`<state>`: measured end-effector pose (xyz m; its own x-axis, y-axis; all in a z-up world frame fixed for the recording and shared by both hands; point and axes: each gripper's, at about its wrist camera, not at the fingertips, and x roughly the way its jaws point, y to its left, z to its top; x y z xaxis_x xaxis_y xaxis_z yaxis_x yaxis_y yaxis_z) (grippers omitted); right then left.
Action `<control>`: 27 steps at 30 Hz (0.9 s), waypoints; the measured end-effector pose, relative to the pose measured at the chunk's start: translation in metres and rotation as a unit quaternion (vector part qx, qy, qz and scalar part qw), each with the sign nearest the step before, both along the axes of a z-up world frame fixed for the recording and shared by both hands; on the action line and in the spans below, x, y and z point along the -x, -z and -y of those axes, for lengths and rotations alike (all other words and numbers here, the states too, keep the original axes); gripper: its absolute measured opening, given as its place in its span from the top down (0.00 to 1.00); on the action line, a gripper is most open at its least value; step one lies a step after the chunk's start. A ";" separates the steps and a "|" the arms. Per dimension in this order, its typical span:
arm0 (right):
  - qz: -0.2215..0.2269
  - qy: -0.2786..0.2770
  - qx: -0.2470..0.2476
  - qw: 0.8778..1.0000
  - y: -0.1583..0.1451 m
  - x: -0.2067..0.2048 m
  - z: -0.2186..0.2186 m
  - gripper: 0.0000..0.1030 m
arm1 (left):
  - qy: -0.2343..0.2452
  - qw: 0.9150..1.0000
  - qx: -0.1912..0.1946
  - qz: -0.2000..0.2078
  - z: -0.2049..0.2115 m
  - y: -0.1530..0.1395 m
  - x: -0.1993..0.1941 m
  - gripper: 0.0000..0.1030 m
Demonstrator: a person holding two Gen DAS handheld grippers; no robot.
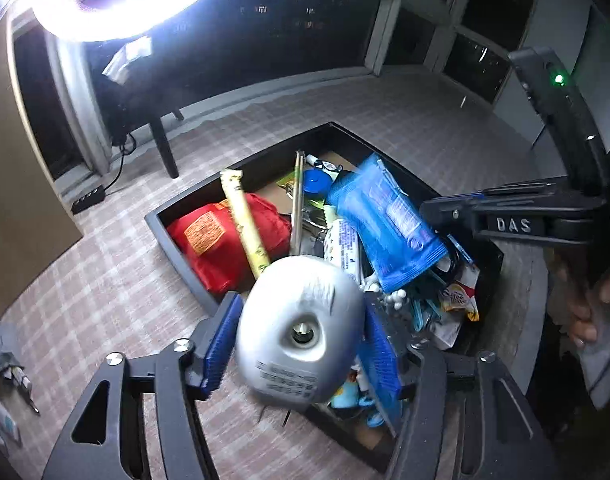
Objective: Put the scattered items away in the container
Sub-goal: 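Carry the white device and blue pack over the black box and open both tools, then withdraw both open tools from the box toward the remaining floor items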
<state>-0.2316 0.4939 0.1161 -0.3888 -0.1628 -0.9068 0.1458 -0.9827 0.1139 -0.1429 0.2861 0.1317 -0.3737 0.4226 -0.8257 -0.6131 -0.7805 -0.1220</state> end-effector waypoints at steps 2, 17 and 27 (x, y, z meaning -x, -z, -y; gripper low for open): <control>-0.002 0.013 0.004 1.000 -0.003 -0.002 -0.008 0.49 | -0.006 1.000 0.007 -0.002 -0.004 0.000 0.001 0.32; -0.018 0.004 0.003 1.000 -0.008 -0.013 0.015 0.47 | -0.059 0.998 0.010 0.001 0.036 -0.007 0.004 0.32; -0.038 -0.038 -0.001 0.999 -0.021 -0.033 0.058 0.47 | -0.119 0.992 0.012 -0.027 0.093 -0.030 -0.011 0.29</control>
